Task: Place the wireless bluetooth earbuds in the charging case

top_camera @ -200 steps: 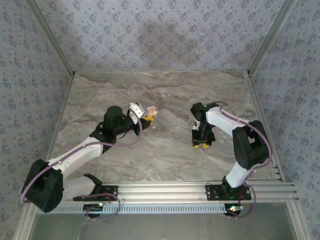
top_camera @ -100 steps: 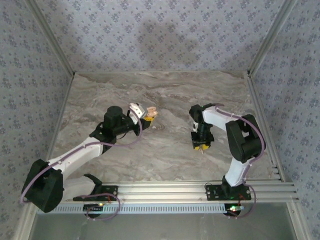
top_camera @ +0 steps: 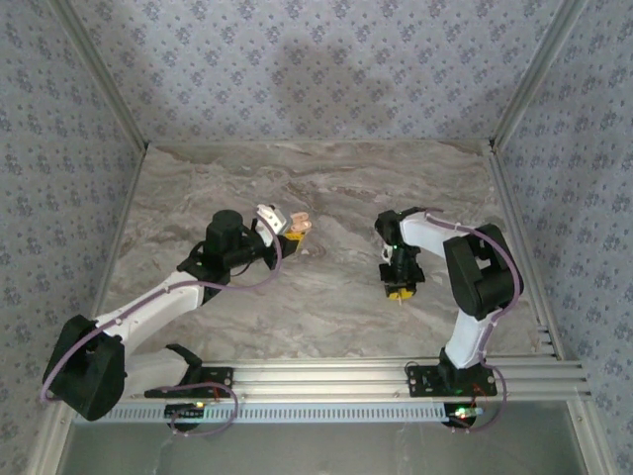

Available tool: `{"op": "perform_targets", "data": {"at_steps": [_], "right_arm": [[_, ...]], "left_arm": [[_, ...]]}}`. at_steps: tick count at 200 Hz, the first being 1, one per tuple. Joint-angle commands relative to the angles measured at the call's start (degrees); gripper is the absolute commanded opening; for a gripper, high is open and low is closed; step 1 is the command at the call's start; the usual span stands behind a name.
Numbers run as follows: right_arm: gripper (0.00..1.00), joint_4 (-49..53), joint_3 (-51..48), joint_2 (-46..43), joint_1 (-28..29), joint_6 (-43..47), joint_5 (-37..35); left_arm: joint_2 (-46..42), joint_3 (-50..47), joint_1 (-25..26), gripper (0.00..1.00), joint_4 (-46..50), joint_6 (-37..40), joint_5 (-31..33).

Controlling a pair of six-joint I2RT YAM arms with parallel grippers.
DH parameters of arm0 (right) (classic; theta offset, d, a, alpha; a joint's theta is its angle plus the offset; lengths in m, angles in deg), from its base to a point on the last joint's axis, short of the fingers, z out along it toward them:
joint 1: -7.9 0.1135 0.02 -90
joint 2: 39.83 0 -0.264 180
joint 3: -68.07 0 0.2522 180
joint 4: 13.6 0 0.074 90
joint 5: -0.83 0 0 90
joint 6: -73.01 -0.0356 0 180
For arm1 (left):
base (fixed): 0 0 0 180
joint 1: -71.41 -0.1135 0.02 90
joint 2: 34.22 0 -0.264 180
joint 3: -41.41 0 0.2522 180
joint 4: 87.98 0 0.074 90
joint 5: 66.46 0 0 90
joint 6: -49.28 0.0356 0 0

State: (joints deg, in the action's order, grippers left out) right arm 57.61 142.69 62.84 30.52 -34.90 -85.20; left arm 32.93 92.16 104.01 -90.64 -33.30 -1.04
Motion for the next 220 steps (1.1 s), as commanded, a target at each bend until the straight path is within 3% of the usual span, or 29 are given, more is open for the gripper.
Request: {"op": "perform_targets", "data": {"at_steps": [1,58,120,172,220], "right_arm": [[0.22,-2.2,-1.5,-2.1,-0.9,0.3,-2.1],[0.20,-14.4,-4.4,-16.9,-1.1,0.9,3.8],[0.21,-37.5,-4.1,-37.9,-0.8,4.4,15.0],[0.21,-47.7,0.9,-38.9,1.2,6.0,28.4],[0.21,-49.5,2.6,-36.2,6.5,9.2,30.5]], "left_arm": [[-1.2,0.0,-0.3,0.19,-0.1,-0.4,0.0],[0.0,-0.2,1.0,0.19,-3.4,-1.3,-1.1],[6.1,2.0,4.3,0.19,-14.0,-3.2,-3.2],[10.5,5.9,5.9,0.19,-18.1,-4.0,-5.0],[12.8,7.3,6.6,0.19,-22.0,-4.9,-7.3]]}}
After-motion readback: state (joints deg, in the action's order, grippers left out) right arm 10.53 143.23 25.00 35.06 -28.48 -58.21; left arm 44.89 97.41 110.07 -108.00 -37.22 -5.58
